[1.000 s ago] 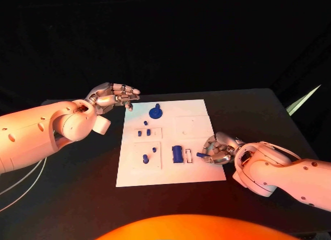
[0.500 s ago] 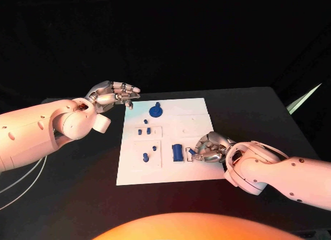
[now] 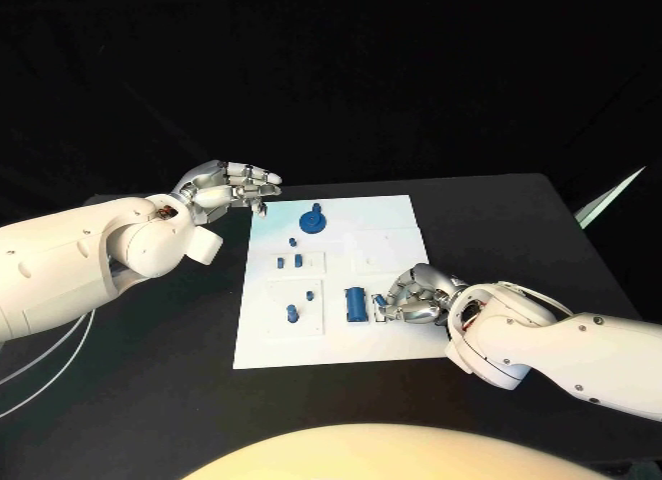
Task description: Assemble the parts on the task board
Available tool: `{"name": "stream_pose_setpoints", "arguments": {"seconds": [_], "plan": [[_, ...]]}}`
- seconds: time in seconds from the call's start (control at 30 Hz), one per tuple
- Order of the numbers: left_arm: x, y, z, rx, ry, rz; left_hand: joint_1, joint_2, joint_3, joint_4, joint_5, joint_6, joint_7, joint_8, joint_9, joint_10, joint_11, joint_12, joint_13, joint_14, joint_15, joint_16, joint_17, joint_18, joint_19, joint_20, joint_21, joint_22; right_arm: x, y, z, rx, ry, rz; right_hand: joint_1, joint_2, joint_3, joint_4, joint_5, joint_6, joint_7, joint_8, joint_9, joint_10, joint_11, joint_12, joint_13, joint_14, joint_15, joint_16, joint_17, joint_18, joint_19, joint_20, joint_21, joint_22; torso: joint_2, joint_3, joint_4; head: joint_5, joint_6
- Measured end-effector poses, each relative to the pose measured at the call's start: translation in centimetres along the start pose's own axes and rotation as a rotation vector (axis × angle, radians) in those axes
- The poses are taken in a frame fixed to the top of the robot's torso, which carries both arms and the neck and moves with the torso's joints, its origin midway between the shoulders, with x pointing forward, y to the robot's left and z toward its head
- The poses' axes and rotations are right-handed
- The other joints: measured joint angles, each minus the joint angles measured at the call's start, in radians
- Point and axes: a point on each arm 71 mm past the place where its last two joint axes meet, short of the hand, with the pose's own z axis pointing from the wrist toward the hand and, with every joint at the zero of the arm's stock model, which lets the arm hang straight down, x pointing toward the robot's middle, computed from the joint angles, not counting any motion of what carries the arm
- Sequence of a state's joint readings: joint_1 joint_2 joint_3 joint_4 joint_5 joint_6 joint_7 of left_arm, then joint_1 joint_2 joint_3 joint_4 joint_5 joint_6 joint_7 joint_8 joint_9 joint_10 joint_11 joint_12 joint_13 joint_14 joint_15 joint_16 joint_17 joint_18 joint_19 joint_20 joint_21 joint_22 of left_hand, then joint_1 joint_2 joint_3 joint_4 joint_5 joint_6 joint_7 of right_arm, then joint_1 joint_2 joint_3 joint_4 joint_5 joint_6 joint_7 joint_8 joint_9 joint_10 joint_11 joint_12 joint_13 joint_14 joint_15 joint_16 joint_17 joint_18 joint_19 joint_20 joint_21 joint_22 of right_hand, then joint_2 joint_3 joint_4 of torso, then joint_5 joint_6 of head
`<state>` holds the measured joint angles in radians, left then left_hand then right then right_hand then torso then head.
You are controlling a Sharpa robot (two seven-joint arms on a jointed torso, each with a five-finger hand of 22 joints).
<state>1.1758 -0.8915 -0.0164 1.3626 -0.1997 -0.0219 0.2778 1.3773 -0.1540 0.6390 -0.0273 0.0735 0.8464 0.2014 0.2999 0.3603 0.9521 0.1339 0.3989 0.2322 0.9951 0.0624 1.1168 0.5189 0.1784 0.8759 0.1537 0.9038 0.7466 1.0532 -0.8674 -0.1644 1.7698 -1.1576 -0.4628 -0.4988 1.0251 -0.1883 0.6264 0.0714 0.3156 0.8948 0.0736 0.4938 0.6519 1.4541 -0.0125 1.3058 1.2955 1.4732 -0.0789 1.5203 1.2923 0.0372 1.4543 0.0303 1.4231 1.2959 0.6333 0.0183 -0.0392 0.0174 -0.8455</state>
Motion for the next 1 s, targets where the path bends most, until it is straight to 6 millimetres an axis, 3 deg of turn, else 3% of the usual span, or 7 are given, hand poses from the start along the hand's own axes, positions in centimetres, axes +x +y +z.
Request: {"name": "stream_pose_setpoints", "arguments": {"seconds": [0.1, 0.37, 0.43, 0.6, 0.8, 0.83, 1.0], "plan": [[-0.02, 0.01, -0.01, -0.001, 0.0, 0.0, 0.0, 0.0, 0.0, 0.0, 0.0, 0.0, 0.0, 0.0, 0.0, 0.0, 0.0, 0.0, 0.0, 0.0, 0.0, 0.0, 0.0, 0.0, 0.0, 0.0, 0.0, 0.0, 0.06, 0.09, 0.01, -0.003, 0.003, -0.003, -0.017, -0.017, 0.001, 0.005, 0.0, 0.011, -0.005, 0.0, 0.001, 0.0, 0.0, 0.005, 0.0, 0.0, 0.0, 0.0, 0.0, 0.0, 0.0, 0.0, 0.0, 0.0, 0.0, 0.0, 0.0, 0.0, -0.001], [-0.06, 0.02, -0.04, -0.003, 0.0, 0.0, 0.0, 0.0, 0.0, 0.0, 0.0, 0.0, 0.0, 0.0, 0.0, 0.0, 0.0, 0.0, 0.0, 0.0, 0.0, 0.0, 0.0, 0.0, 0.0, 0.0, 0.0, 0.0, 0.08, 0.08, 0.03, 0.001, 0.004, -0.018, -0.017, -0.017, -0.004, 0.012, 0.0, 0.019, -0.008, 0.0, 0.001, 0.0, 0.0, 0.005, 0.0, 0.0, 0.0, 0.0, 0.0, 0.0, 0.0, 0.0, 0.012, 0.0, 0.0, -0.0002, 0.0007, 0.001, -0.002], [-0.07, 0.02, -0.04, -0.003, 0.0, 0.0, 0.0, 0.0, 0.0, 0.0, 0.0, 0.0, 0.0, 0.0, 0.0, 0.0, 0.0, 0.0, 0.0, 0.0, 0.0, 0.0, 0.0, 0.0, 0.0, 0.0, 0.0, 0.0, 0.05, 0.04, 0.06, 0.003, 0.001, -0.022, -0.034, 0.0, -0.004, 0.012, 0.0, 0.019, -0.008, 0.0, 0.0, 0.0, 0.0, 0.011, 0.0, 0.0, 0.0, 0.0, 0.0, 0.0, 0.0, 0.0, 0.012, 0.0, 0.0, -0.0002, 0.0004, 0.001, -0.002], [-0.06, 0.03, -0.05, -0.003, 0.0, 0.0, 0.0, 0.0, 0.0, 0.0, 0.0, 0.0, 0.0, 0.0, 0.0, 0.0, 0.0, 0.0, 0.0, 0.0, 0.0, 0.0, 0.0, 0.0, 0.0, 0.0, 0.0, 0.0, 0.07, 0.15, 0.11, 0.0, -0.003, -0.03, -0.041, 0.007, -0.016, 0.024, 0.0, 0.022, -0.01, 0.0, 0.0, 0.0, 0.0, 0.017, 0.0, 0.0, 0.0, 0.0, 0.0, 0.0, 0.0, 0.0, 0.019, 0.0, 0.0, -0.0002, 0.0003, 0.001, -0.001], [-0.06, 0.03, -0.05, -0.004, 0.001, 0.0, 0.0, 0.0, 0.0, 0.0, 0.0, 0.0, 0.0, 0.0, 0.0, 0.0, 0.0, 0.0, 0.0, 0.0, 0.0, 0.0, 0.0, 0.0, 0.0, 0.0, 0.0, 0.0, 0.08, 0.22, 0.22, -0.001, -0.008, -0.04, -0.041, 0.006, -0.017, 0.024, 0.0, 0.027, -0.009, 0.0, 0.0, 0.0, 0.0, 0.017, 0.0, 0.0, 0.0, 0.0, 0.0, 0.0, 0.0, 0.0, 0.019, 0.0, 0.0, -0.0001, 0.0007, 0.0, 0.0], [-0.06, 0.03, -0.05, -0.004, 0.001, 0.0, 0.0, 0.0, 0.0, 0.0, 0.0, 0.0, 0.0, 0.0, 0.0, 0.0, 0.0, 0.0, 0.0, 0.0, 0.0, 0.0, 0.0, 0.0, 0.0, 0.0, 0.0, 0.0, 0.07, 0.21, 0.24, -0.001, -0.008, -0.041, -0.054, -0.006, -0.017, 0.024, 0.0, 0.033, -0.014, 0.0, 0.001, 0.0, 0.0, 0.017, 0.0, 0.0, 0.0, 0.0, 0.0, 0.0, 0.0, 0.0, 0.019, 0.0, 0.0, -0.0001, 0.0009, 0.0, 0.0], [-0.06, 0.03, -0.05, -0.004, 0.001, 0.0, 0.0, 0.0, 0.0, 0.0, 0.0, 0.0, 0.0, 0.0, 0.0, 0.0, 0.0, 0.0, 0.0, 0.0, 0.0, 0.0, 0.0, 0.0, 0.0, 0.0, 0.0, 0.0, 0.1, 0.24, 0.33, -0.001, -0.007, -0.046, -0.055, -0.008, -0.027, 0.035, -0.001, 0.049, -0.016, 0.0, 0.001, 0.0, 0.0, 0.017, 0.0, 0.0, 0.0, 0.0, 0.0, 0.0, 0.0, 0.0, 0.019, 0.0, 0.0, 0.0, 0.0008, 0.0, 0.0]]}}
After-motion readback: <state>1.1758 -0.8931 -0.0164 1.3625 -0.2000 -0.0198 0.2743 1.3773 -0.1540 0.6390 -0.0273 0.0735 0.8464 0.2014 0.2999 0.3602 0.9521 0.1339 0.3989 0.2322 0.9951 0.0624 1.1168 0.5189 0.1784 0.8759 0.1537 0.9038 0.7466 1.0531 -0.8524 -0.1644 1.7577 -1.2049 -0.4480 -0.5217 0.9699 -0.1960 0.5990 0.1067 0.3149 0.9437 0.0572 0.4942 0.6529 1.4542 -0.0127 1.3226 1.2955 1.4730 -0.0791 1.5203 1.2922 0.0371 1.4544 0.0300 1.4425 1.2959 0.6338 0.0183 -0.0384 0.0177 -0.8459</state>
